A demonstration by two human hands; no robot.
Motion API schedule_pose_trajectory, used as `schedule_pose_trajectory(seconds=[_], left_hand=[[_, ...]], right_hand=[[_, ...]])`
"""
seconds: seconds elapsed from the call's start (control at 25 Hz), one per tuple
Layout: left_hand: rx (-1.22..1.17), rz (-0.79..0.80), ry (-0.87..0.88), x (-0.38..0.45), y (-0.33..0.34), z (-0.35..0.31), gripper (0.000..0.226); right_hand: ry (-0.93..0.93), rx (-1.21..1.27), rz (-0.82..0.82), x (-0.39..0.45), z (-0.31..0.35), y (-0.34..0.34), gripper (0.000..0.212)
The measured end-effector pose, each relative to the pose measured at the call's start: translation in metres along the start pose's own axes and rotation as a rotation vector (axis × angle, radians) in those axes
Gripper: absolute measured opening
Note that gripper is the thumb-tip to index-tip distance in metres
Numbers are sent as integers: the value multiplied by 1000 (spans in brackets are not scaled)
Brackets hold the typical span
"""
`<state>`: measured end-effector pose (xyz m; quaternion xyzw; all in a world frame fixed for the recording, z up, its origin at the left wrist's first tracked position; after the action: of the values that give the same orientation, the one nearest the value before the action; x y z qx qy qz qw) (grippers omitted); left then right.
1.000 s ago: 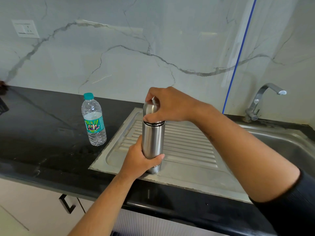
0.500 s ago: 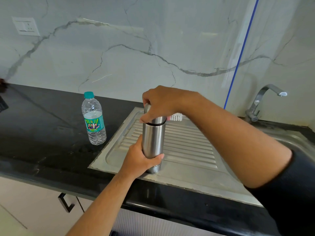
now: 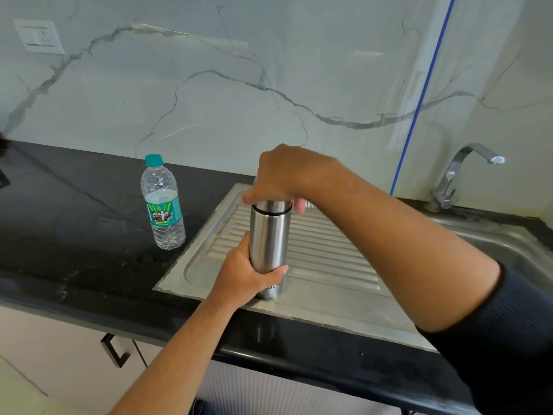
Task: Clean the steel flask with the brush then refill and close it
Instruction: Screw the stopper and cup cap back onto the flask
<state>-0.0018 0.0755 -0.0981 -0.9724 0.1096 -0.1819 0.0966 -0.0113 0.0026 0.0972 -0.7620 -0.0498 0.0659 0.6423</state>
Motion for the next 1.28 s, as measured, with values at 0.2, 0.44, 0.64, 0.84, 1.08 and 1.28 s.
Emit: schedule_pose_trajectory(seconds=[0.2,0.44,0.64,0.84,1.08,1.28], left_hand=[[-16,15,-21,-1,1,2,70],[-18,6,-27,-2,0,1,67],[-9,20,-16,-1,1,2,72],[-8,12,-15,-1,1,2,72],[-16,26,-12,-1,2,1,73],[-5,18,-13,-2,2,-1,72]], right_hand=[[-76,-34,119,-11,0,-3,44],[28,-57,-62,-13,-2,-3,67],[-64,-2,105,-15,-7,-8,51],[-25,-80,-88,-10,-3,-11,58],[-79,18,145,-19,-8,-7,51],[-97,-104,-25,-14,-3,-10,51]])
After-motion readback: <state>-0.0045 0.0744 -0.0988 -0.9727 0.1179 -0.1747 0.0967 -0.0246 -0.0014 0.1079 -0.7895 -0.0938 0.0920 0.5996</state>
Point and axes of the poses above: each hand's wrist, its own x-axis towards the middle knuckle, its own y-axis out of the palm, z = x × y, the point moved 9 cm from there along x, towards the middle knuckle, and after that the axes turned 9 degrees about -x, right-handed, at the moved point
